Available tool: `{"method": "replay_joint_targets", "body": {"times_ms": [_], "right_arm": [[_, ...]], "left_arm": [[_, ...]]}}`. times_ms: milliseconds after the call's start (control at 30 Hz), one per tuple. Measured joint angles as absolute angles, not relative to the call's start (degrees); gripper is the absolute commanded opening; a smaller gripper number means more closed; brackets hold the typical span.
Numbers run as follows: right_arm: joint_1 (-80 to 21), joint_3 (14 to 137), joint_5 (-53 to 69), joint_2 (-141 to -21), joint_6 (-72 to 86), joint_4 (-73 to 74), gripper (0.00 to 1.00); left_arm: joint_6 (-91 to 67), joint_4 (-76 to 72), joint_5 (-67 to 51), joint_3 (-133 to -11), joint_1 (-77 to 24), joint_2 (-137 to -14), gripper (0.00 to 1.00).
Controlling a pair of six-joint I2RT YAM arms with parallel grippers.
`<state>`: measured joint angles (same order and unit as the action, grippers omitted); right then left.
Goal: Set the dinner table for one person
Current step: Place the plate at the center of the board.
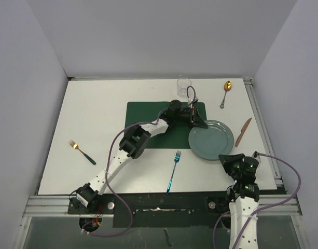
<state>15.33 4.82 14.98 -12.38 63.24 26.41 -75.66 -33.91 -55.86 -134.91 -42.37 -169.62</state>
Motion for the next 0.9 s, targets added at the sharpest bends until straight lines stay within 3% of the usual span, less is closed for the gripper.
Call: {"method": "replay_joint_targets", "body": {"times_ms": [900], "right_arm": [[15.4, 4.3, 18.1, -40.4, 63.4, 8.1, 0.0]], "left_arm": [[-81.5, -51.1, -54.7, -132.6, -42.2, -170.5, 0.0]]}}
